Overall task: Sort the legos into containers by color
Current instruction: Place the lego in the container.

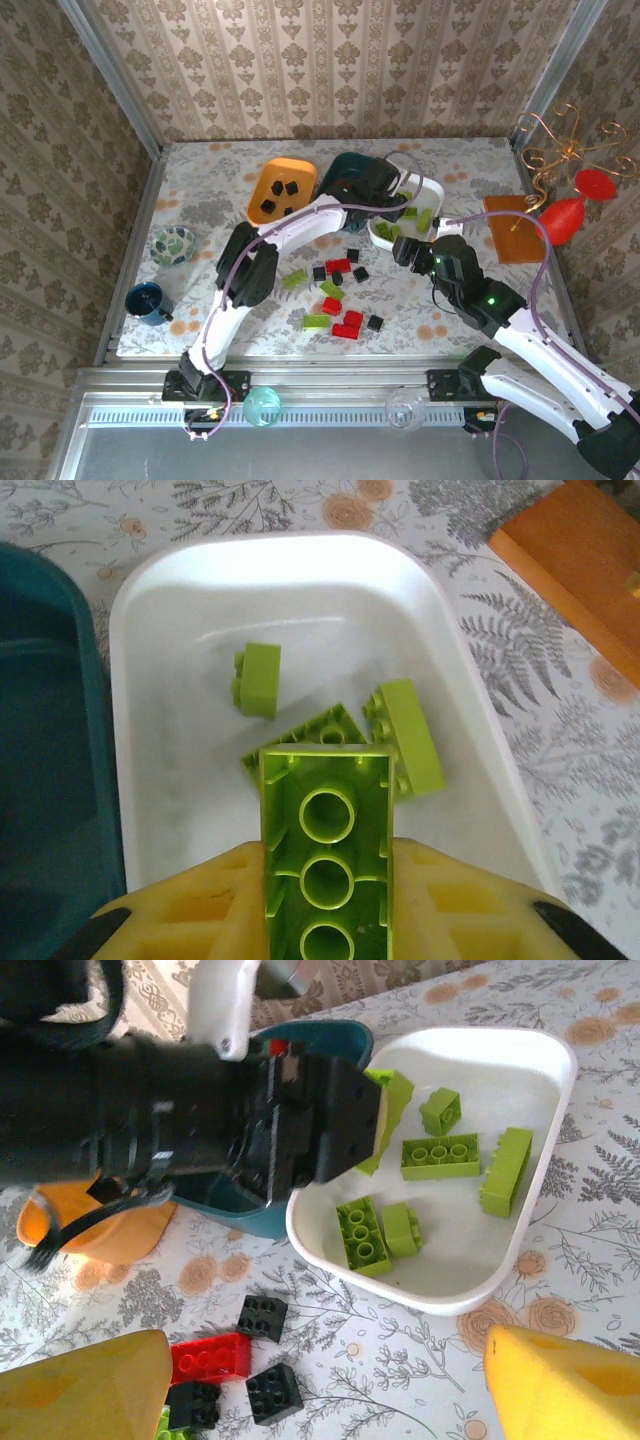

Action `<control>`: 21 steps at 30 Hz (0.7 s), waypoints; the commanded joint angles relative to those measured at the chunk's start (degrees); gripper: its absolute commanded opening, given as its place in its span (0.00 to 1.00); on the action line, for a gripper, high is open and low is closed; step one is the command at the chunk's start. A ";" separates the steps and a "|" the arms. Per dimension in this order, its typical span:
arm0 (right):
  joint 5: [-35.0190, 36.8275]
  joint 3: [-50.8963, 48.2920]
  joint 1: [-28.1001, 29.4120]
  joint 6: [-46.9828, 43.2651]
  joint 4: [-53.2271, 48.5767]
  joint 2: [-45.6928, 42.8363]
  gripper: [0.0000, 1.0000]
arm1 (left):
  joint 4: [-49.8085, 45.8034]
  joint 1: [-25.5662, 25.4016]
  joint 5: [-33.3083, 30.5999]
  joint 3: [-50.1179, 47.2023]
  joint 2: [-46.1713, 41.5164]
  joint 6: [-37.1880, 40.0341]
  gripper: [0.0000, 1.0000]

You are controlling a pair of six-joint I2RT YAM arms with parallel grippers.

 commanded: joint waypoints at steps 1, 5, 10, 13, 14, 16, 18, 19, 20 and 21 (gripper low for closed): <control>-0.52 -1.32 -0.32 1.18 -1.71 -0.30 0.83 | -5.16 0.59 2.75 7.23 2.97 -0.27 0.39; -3.32 -2.62 -0.32 1.28 -0.26 1.33 0.83 | -2.15 1.73 5.29 5.96 0.84 -3.07 0.56; -9.56 -3.09 -0.32 0.28 2.50 6.87 0.83 | 3.61 2.35 6.36 -4.06 -8.40 -4.61 0.66; -14.31 -2.82 -0.10 -0.45 3.02 11.21 0.83 | 10.53 2.45 6.19 -17.14 -18.17 -6.32 0.75; -15.84 -2.84 0.08 -0.63 3.24 12.63 0.83 | 12.85 2.41 5.80 -22.62 -21.90 -6.95 0.79; -17.34 -2.92 0.92 -0.83 3.39 15.55 0.83 | 16.73 2.66 4.70 -32.08 -28.87 -8.39 0.85; -18.33 -2.80 2.30 -1.32 4.09 19.11 0.83 | 19.75 2.62 2.91 -41.64 -36.19 -9.53 0.91; -18.53 -2.59 2.95 -1.56 4.57 20.83 0.83 | 20.30 2.64 2.07 -45.25 -38.81 -9.82 0.93; -18.73 -2.05 3.70 -1.84 5.01 23.06 0.83 | 20.63 2.58 1.10 -49.17 -42.38 -10.08 0.99; -18.63 -1.27 4.50 -2.33 5.46 25.39 0.83 | 20.74 2.56 0.13 -52.85 -45.57 -10.34 1.00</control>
